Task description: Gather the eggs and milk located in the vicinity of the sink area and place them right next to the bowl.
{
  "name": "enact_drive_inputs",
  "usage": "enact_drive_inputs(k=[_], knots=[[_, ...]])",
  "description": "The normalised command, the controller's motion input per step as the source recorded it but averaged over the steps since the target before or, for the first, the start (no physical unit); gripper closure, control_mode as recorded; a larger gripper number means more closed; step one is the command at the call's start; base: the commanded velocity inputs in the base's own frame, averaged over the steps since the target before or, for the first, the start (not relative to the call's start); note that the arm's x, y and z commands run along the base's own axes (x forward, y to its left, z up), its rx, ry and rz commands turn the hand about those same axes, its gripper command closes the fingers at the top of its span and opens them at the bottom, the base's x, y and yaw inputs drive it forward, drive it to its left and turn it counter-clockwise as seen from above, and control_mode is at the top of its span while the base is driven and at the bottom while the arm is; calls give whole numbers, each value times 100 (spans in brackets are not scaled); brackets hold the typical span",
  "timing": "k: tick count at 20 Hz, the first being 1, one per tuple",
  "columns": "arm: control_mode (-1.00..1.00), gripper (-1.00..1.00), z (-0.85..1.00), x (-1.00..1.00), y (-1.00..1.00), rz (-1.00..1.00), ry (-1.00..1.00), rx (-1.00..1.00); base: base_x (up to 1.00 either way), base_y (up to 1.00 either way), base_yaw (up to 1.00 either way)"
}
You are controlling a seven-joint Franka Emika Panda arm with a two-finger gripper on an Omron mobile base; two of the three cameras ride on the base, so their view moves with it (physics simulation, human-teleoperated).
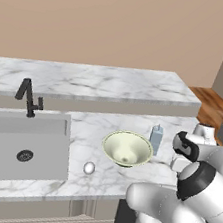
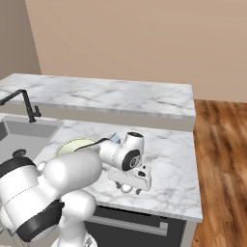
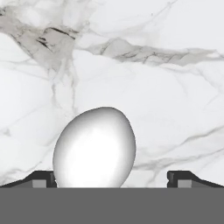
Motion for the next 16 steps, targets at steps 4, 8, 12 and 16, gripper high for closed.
enact_drive_inputs(k=[4, 8, 12, 16], knots=[[-100, -100, 0, 6, 0, -2, 0, 0, 0, 0, 0], [-100, -100, 0, 0, 0, -1, 0, 0, 0, 0, 0], [-100, -100, 0, 0, 0, -2, -2, 0, 0, 0, 0], [-100, -100, 0, 13, 1, -4, -5, 0, 0, 0, 0]])
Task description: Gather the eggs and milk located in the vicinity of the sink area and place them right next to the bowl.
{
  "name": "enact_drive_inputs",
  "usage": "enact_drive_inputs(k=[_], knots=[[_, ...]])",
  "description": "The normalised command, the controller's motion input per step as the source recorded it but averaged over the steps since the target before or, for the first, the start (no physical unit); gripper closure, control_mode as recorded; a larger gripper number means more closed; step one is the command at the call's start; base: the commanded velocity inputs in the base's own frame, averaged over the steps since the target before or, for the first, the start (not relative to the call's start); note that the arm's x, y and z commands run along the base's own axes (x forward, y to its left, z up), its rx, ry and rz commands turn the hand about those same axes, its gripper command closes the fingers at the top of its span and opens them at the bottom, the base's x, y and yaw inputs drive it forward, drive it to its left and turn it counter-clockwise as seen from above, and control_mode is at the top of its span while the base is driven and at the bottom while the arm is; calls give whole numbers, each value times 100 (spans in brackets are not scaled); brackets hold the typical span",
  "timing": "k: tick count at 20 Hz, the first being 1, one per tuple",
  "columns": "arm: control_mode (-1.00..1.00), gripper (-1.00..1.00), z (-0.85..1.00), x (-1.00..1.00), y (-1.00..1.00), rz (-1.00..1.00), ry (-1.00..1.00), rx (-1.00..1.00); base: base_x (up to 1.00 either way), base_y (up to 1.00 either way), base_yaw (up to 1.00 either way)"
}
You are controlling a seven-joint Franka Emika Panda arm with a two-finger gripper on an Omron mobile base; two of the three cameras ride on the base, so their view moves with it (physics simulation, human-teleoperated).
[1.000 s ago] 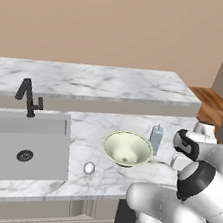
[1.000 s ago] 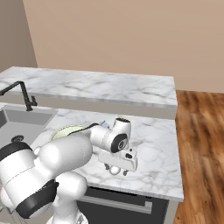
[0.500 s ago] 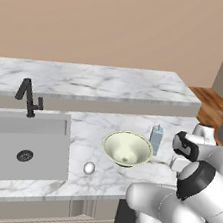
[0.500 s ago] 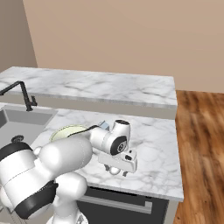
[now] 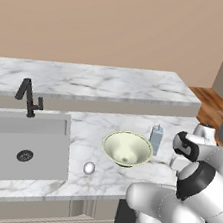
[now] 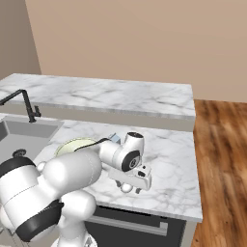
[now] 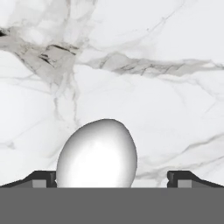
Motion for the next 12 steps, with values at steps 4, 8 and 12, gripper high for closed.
enact_drive_inputs(k=[4, 8, 12], knots=[[-100, -100, 0, 0, 4, -5, -1, 0, 0, 0, 0], [-100, -100, 0, 0, 3, -4, 0, 0, 0, 0, 0], [-100, -100, -1, 0, 0, -3, 0, 0, 0, 0, 0]])
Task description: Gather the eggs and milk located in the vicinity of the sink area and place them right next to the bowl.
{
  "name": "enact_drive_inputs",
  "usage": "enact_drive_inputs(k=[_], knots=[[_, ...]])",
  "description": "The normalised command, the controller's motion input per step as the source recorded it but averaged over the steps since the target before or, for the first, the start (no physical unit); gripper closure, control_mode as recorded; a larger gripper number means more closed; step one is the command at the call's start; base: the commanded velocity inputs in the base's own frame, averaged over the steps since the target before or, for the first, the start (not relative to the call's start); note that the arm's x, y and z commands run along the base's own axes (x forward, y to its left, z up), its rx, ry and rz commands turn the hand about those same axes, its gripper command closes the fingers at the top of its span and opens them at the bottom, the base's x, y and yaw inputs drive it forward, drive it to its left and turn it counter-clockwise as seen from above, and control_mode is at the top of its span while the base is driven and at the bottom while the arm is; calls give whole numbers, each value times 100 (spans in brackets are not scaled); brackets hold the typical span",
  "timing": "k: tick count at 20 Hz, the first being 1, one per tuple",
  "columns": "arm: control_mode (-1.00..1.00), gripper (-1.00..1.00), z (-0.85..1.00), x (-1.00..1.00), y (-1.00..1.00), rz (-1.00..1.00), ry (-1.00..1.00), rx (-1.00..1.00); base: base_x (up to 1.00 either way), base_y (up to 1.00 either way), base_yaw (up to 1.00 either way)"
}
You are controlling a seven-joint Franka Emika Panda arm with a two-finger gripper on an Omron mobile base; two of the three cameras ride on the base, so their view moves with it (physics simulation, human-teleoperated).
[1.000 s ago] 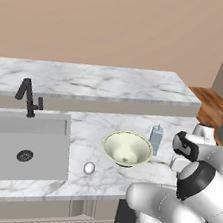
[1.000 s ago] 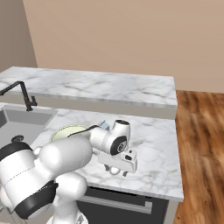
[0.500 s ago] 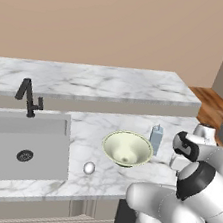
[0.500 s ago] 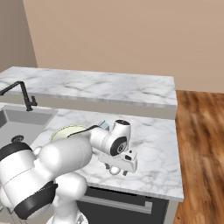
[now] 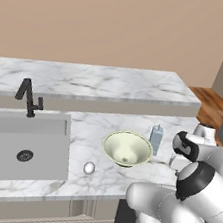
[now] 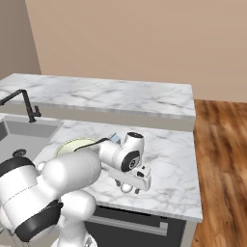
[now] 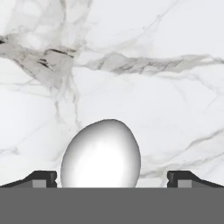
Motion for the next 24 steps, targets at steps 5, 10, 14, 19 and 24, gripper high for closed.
enact_drive_inputs(k=[5, 10, 14, 19, 24], knots=[[-100, 100, 0, 0, 0, 0, 0, 0, 0, 0, 0], [-100, 100, 0, -3, 3, 2, -1, 1, 0, 0, 0], [-100, 100, 9, -8, 30, 9, -16, 4, 0, 0, 0], [-100, 100, 26, -4, 45, 16, -22, 0, 0, 0, 0], [-100, 100, 0, 0, 25, 21, -7, 4, 0, 0, 0]])
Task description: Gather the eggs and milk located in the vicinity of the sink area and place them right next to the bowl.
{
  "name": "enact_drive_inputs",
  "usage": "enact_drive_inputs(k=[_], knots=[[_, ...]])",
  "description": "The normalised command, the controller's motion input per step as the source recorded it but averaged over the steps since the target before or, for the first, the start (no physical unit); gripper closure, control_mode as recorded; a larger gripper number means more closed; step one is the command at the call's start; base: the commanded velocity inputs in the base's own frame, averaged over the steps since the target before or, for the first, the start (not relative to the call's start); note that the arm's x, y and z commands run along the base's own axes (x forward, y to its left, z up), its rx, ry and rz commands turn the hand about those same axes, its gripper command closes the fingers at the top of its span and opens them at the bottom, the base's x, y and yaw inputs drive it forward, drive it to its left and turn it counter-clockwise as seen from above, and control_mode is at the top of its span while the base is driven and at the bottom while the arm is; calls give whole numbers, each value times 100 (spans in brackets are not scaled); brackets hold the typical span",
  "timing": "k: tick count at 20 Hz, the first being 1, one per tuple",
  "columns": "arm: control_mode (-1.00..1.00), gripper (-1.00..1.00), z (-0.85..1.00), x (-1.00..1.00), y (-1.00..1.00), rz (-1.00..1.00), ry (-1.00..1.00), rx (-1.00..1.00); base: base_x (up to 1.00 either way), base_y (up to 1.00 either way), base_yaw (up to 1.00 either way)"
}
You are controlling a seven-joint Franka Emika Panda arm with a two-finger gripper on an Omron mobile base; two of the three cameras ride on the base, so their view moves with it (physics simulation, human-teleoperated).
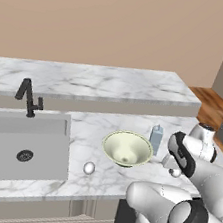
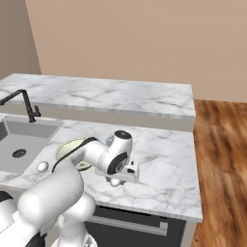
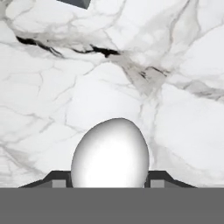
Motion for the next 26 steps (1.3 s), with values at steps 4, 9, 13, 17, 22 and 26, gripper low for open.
enact_drive_inputs(k=[4, 9, 13, 17, 22, 26], knots=[[-100, 100, 0, 0, 24, 26, -12, 8, 0, 0, 0], [-100, 100, 8, 1, 2, 28, -15, 9, 0, 0, 0], [-100, 100, 0, 19, 12, 17, -3, 5, 0, 0, 0], [-100, 100, 0, 31, 36, 5, 0, 0, 0, 0, 0], [-100, 100, 0, 38, 27, 0, 0, 0, 0, 0, 0], [-100, 100, 0, 6, 8, 0, 0, 0, 0, 0, 0]])
